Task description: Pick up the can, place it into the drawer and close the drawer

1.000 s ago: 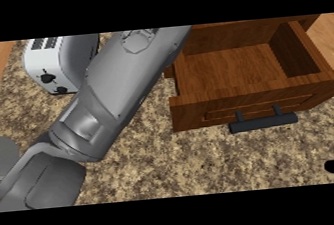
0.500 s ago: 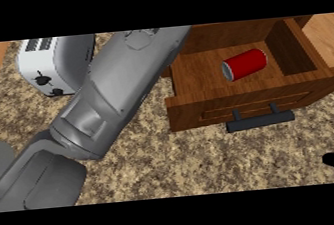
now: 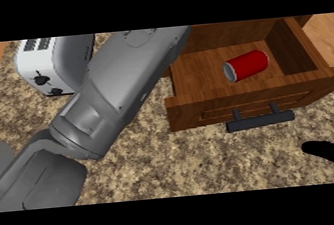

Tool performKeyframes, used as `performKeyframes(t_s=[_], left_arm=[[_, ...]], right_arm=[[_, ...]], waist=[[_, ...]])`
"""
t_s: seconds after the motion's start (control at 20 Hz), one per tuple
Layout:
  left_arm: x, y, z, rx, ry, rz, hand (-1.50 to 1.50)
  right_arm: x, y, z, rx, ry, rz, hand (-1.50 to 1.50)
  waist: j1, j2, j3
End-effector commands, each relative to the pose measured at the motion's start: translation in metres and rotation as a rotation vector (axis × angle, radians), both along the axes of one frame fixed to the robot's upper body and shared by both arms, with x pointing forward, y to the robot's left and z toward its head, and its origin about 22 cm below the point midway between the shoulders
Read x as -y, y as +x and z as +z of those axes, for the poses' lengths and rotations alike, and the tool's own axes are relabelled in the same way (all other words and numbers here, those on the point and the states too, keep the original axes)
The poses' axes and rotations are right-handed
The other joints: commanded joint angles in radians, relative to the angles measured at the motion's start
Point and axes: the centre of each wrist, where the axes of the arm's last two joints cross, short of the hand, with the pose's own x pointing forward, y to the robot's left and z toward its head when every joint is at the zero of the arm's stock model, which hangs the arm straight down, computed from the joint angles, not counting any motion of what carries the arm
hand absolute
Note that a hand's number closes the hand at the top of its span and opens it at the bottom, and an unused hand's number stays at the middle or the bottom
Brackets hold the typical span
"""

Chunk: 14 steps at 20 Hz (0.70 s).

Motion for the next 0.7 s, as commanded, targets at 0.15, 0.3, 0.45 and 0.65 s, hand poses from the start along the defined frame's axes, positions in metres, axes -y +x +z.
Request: performKeyframes(t_s=[0.15, 0.3, 0.45, 0.65], left_arm=[[0.001, 0.0, 0.008, -0.018, -0.082, -0.012, -1.5], [0.006, -0.003, 0.013, 0.009, -0.073, -0.02, -1.5], [0.003, -0.001, 0.011, 0.02, -0.056, -0.027, -1.5], [0.003, 0.001, 0.011, 0.042, -0.037, 0.001, -1.5]], right_arm=[[-0.015, 0.019, 0.004, 0.038, -0.284, -0.018, -1.5], [-0.019, 0.044, -0.008, 0.036, -0.374, -0.062, -1.5], [-0.036, 0.051, -0.016, 0.023, -0.467, -0.058, -1.5], [-0.041, 0.082, -0.047, -0.007, -0.563, -0.073, -1.5]], waist=[[0.021, 0.0, -0.001], [0.038, 0.0, 0.0], [0.056, -0.007, -0.002], [0.079, -0.007, -0.001]])
